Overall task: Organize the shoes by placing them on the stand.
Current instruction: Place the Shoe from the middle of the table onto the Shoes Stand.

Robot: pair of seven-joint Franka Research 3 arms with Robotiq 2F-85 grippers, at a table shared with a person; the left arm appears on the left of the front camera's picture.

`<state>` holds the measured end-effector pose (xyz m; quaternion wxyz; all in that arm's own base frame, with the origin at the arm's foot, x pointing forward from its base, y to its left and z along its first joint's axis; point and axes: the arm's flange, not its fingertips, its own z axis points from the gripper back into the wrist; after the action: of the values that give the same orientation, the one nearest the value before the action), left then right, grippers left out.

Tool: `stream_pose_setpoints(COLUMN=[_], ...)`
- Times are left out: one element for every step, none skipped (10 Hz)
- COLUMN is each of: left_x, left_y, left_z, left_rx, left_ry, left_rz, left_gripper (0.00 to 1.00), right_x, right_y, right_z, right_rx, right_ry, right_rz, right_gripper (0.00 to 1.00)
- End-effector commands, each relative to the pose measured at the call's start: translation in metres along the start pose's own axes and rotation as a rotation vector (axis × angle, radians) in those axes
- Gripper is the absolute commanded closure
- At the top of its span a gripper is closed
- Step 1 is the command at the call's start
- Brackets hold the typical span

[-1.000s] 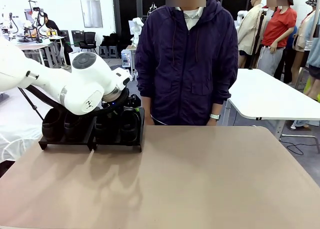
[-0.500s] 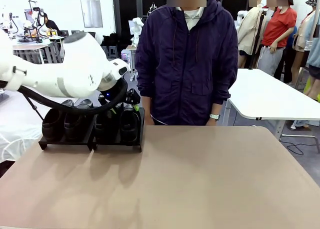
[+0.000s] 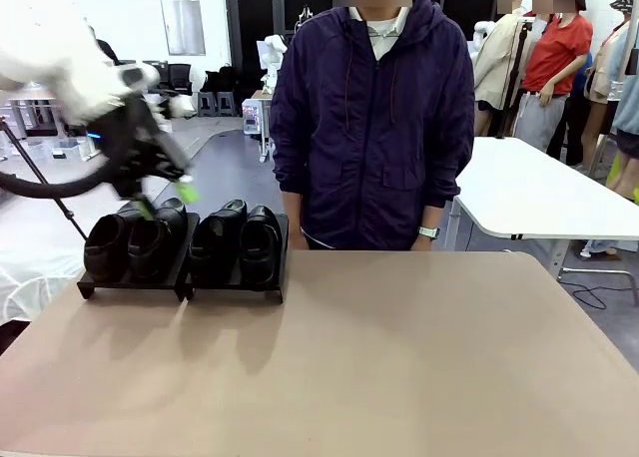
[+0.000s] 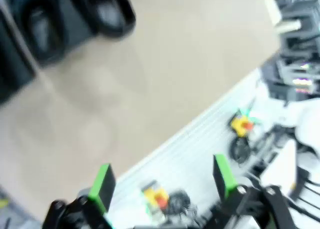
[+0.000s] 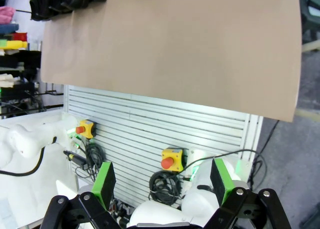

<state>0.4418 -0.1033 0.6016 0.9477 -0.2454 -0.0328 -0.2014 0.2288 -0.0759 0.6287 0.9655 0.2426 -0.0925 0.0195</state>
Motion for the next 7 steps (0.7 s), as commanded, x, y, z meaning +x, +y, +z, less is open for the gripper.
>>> stream_pose_setpoints(left_x=[-0.066,-0.119,-0.162,-0.197,-0.224,-0.231,-0.209], left_y=[0.02,0.032,0.045,0.054,0.063,0.076,0.062], left_z=[0.038,0.062,0.076,0.079,0.075,0.071,0.094], left_rx=[-0.037,-0.081,-0.136,-0.164,-0.189,-0.168,-0.172], left_ry=[-0.098,-0.186,-0.294,-0.386,-0.452,-0.509,-0.352], left_rz=[0.054,0.12,0.179,0.222,0.228,0.292,0.23], left_gripper=[0.0,0.0,0.0,0.0,0.0,0.0,0.0], right_x=[0.002,0.002,0.002,0.002,0.002,0.002,0.002], right_y=[0.002,0.002,0.002,0.002,0.002,0.002,0.002], right_z=[0.003,0.003,0.003,0.003,0.003,0.003,0.003], right_rx=[0.027,0.027,0.027,0.027,0.027,0.027,0.027], right_ry=[-0.002,-0.002,-0.002,-0.002,-0.002,-0.002,-0.002], right_rz=[0.024,0.024,0.024,0.024,0.024,0.024,0.024], right_gripper=[0.0,0.0,0.0,0.0,0.0,0.0,0.0])
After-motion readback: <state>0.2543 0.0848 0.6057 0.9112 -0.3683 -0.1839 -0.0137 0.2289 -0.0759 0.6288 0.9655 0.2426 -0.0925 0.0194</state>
